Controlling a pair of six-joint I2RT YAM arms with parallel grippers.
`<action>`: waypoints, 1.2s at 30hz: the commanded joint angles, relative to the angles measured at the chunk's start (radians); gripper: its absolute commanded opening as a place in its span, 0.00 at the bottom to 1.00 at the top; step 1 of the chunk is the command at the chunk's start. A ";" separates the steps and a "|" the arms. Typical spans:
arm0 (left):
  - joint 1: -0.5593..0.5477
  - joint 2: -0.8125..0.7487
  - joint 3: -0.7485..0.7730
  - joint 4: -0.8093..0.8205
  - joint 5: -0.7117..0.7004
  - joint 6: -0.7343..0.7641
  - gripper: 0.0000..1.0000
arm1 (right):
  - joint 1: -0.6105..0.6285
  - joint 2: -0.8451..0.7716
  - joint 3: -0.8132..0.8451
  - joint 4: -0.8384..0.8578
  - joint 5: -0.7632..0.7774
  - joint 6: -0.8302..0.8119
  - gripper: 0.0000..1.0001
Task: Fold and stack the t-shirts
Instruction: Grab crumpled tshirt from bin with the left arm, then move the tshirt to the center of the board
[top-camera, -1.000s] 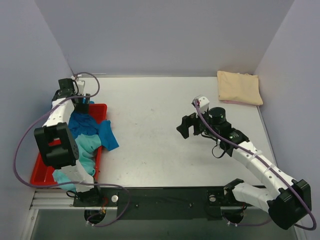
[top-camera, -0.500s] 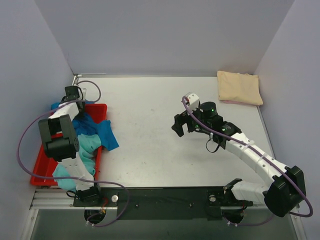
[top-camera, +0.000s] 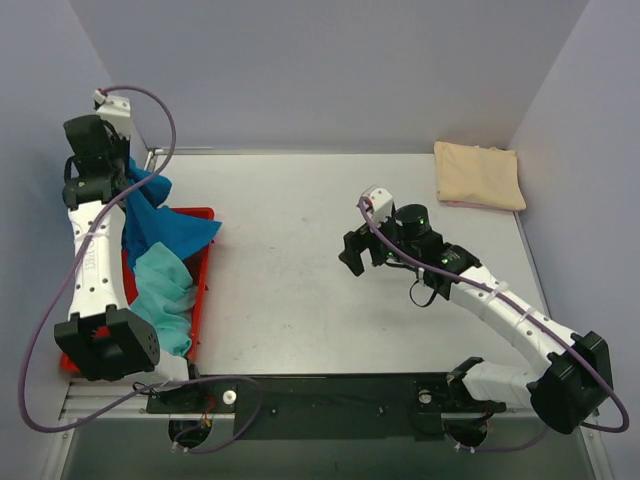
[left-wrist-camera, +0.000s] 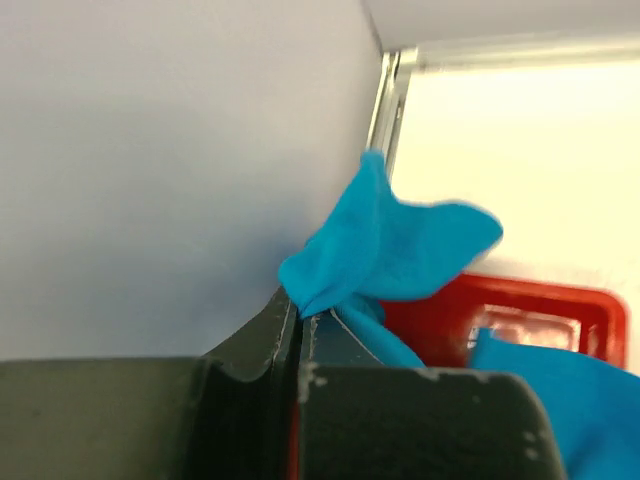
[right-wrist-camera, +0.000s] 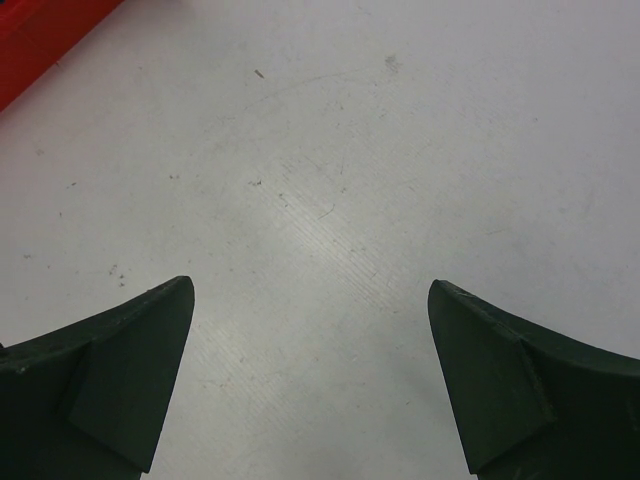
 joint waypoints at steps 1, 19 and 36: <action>-0.002 -0.100 0.228 -0.127 0.181 -0.026 0.00 | 0.024 -0.057 0.060 0.010 0.010 -0.001 0.96; -0.077 -0.226 0.705 -0.134 0.720 -0.434 0.00 | 0.131 -0.121 0.199 0.050 -0.078 0.078 0.98; -0.830 0.173 0.156 -0.056 0.481 -0.182 0.00 | -0.122 0.032 0.232 -0.323 0.276 0.117 1.00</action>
